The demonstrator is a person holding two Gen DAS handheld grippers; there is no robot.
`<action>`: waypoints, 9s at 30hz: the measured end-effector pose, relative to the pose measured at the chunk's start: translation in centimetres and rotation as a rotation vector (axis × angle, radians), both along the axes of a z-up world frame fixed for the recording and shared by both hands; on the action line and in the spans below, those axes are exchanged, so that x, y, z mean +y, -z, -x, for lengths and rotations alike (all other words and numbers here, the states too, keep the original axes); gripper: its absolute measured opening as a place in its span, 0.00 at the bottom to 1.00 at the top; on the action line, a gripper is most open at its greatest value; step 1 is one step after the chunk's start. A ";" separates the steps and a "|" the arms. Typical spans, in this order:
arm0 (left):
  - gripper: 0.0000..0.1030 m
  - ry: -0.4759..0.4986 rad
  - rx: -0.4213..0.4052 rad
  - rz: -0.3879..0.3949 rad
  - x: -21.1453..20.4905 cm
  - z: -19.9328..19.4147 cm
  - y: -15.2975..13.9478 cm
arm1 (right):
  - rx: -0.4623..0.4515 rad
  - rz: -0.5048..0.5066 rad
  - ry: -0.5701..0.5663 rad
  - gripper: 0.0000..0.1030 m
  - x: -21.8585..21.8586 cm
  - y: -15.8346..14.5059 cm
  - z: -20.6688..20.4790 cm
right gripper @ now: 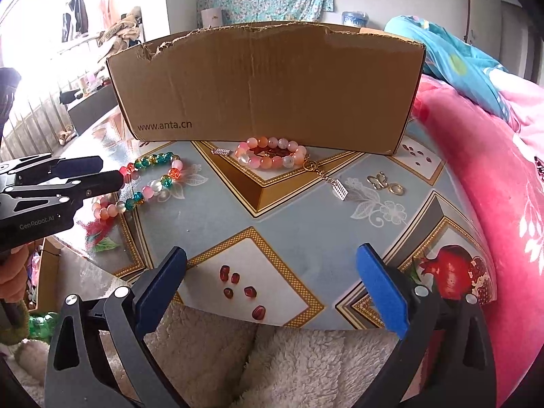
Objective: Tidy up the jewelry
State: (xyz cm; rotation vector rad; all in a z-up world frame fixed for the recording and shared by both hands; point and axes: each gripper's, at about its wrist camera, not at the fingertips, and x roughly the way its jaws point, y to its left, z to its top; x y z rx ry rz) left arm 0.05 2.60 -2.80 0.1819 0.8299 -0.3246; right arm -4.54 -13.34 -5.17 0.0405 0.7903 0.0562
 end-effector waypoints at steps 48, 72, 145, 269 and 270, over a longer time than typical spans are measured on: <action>0.08 0.027 -0.176 0.112 0.1 2.1 -6.1 | -0.025 -0.293 -0.267 0.10 2.3 -6.1 -5.2; 0.08 0.068 -0.275 0.192 -2.7 -9.6 -17.1 | -0.155 -0.327 -0.333 0.10 -2.1 -17.5 -16.3; 0.17 0.419 -0.017 -0.139 -14.5 -3.5 0.9 | -0.025 -0.294 -0.086 0.34 -8.3 0.3 -2.2; 0.26 0.210 0.100 -0.046 -8.4 -5.8 0.1 | -0.056 -0.030 -0.051 0.94 -3.0 0.3 -0.4; 0.26 0.220 0.107 -0.048 -8.6 -5.9 0.2 | -0.060 -0.039 -0.052 0.94 -3.1 0.3 -0.4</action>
